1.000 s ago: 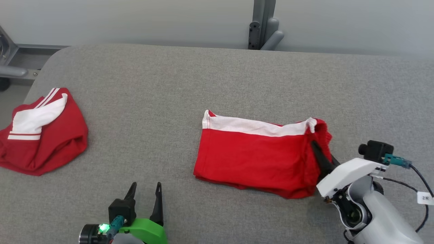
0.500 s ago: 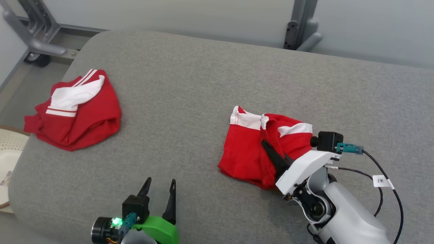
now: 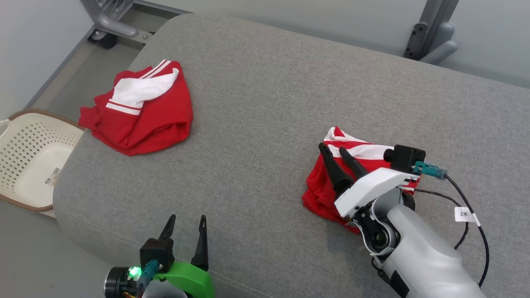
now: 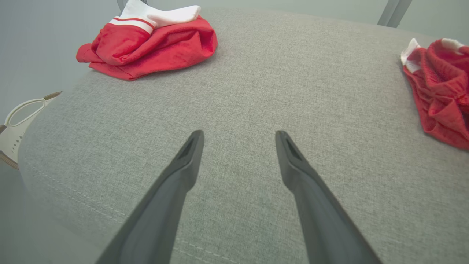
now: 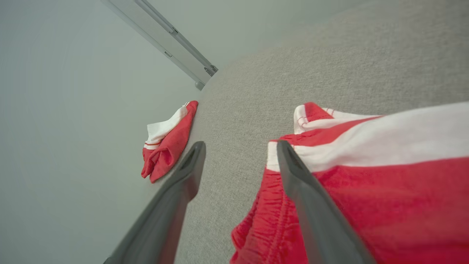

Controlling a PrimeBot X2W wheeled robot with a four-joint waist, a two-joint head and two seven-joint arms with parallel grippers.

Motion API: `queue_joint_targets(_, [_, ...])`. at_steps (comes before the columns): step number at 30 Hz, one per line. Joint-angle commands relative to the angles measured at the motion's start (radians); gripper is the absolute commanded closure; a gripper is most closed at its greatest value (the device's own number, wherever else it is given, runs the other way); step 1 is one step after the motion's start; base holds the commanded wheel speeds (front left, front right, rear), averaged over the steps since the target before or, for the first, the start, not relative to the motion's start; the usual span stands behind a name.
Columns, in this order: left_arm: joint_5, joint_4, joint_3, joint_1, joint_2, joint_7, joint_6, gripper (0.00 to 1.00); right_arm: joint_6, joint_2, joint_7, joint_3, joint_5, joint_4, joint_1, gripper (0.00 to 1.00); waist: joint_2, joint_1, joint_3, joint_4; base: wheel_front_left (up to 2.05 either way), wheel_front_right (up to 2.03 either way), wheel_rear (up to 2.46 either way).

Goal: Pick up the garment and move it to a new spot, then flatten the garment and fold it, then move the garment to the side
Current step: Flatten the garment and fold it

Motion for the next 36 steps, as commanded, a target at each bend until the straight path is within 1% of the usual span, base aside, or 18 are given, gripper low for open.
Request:
queue_joint_targets(1, [0.010, -0.004, 0.005, 0.010, 0.002, 0.000, 0.005, 0.00, 0.000, -0.010, -0.016, -0.002, 0.003, -0.003, -0.008, 0.00, 0.0088, 0.0000, -0.002, -0.015, 0.00, 0.00, 0.00])
queue_joint_targets(5, [0.018, -0.023, 0.034, 0.021, 0.002, 0.000, 0.015, 0.00, 0.000, -0.039, -0.080, -0.016, 0.000, -0.019, 0.011, 0.00, 0.0088, 0.0000, -0.016, -0.062, 0.00, 0.00, 0.00])
queue_joint_targets(7, [0.026, -0.028, 0.045, 0.024, 0.002, 0.000, 0.011, 0.00, 0.000, -0.054, -0.100, -0.035, -0.014, -0.021, 0.032, 0.00, 0.0088, 0.0000, -0.025, -0.089, 0.00, 0.00, 0.00])
queue_joint_targets(8, [0.031, -0.030, 0.059, 0.025, 0.002, 0.000, 0.007, 0.00, 0.000, -0.076, -0.110, -0.060, -0.050, -0.019, 0.049, 0.00, 0.0088, 0.0000, -0.034, -0.116, 0.00, 0.00, 0.00])
queue_joint_targets(9, [0.035, -0.032, 0.063, 0.026, 0.002, 0.000, 0.006, 0.00, 0.000, -0.080, -0.114, -0.084, -0.064, -0.016, 0.061, 0.00, 0.0088, 0.0000, -0.040, -0.130, 0.00, 0.00, 0.00])
queue_joint_targets(11, [0.040, -0.037, 0.075, 0.029, 0.002, 0.000, 0.003, 0.00, 0.000, -0.102, -0.115, -0.154, -0.144, -0.043, 0.075, 0.00, 0.0088, 0.0000, -0.048, -0.157, 0.00, 0.00, 0.00])
queue_joint_targets(13, [0.042, -0.043, 0.089, 0.031, 0.002, 0.000, 0.004, 0.00, 0.000, -0.092, -0.114, -0.230, -0.220, -0.072, 0.123, 0.00, 0.0088, 0.0000, -0.058, -0.182, 0.00, 0.00, 0.00])
queue_joint_targets(14, [0.044, -0.046, 0.094, 0.033, 0.002, 0.000, 0.004, 0.00, 0.000, -0.095, -0.114, -0.258, -0.277, -0.096, 0.142, 0.00, 0.0088, 0.0000, -0.063, -0.194, 0.00, 0.00, 0.00])
queue_joint_targets(16, [0.048, -0.050, 0.108, 0.040, 0.002, 0.000, 0.008, 0.00, 0.000, -0.075, -0.114, -0.322, -0.340, -0.120, 0.188, 0.00, 0.0088, 0.0000, -0.075, -0.220, 0.00, 0.00, 0.00])
queue_joint_targets(17, [0.050, -0.051, 0.120, 0.044, 0.002, 0.000, 0.009, 0.00, 0.000, -0.075, -0.114, -0.341, -0.390, -0.136, 0.203, 0.00, 0.0088, 0.0000, -0.083, -0.235, 0.00, 0.00, 0.00])
queue_joint_targets(19, [0.055, -0.053, 0.129, 0.049, 0.002, 0.000, 0.005, 0.00, 0.000, -0.056, -0.114, -0.396, -0.435, -0.154, 0.244, 0.00, 0.0088, 0.0000, -0.094, -0.258, 0.00, 0.00, 0.00])
queue_joint_targets(21, [0.059, -0.055, 0.143, 0.059, 0.002, 0.000, 0.004, 0.00, 0.000, -0.045, -0.114, -0.421, -0.499, -0.175, 0.279, 0.00, 0.0088, 0.0000, -0.107, -0.283, 0.00, 0.00, 0.00])
queue_joint_targets(22, [0.060, -0.055, 0.151, 0.065, 0.002, 0.000, 0.003, 0.00, 0.000, -0.035, -0.114, -0.437, -0.510, -0.180, 0.296, 0.00, 0.0088, 0.0000, -0.113, -0.296, 0.00, 0.00, 0.00])
queue_joint_targets(27, [0.069, -0.056, 0.180, 0.084, 0.002, 0.000, 0.000, 0.00, 0.000, -0.013, -0.114, -0.472, -0.604, -0.216, 0.357, 0.00, 0.0088, 0.0000, -0.137, -0.349, 0.00, 0.00, 0.00])
queue_joint_targets(31, [0.073, -0.064, 0.198, 0.103, 0.002, 0.000, -0.002, 0.00, 0.000, 0.001, -0.115, -0.481, -0.655, -0.248, 0.387, 0.00, 0.0088, 0.0000, -0.148, -0.387, 0.00, 0.00, 0.00])
queue_joint_targets(36, [0.081, -0.085, 0.223, 0.127, 0.002, 0.000, -0.003, 0.00, 0.000, 0.010, -0.114, -0.474, -0.692, -0.283, 0.422, 0.00, 0.0088, 0.0000, -0.163, -0.429, 0.00, 0.00, 0.00])
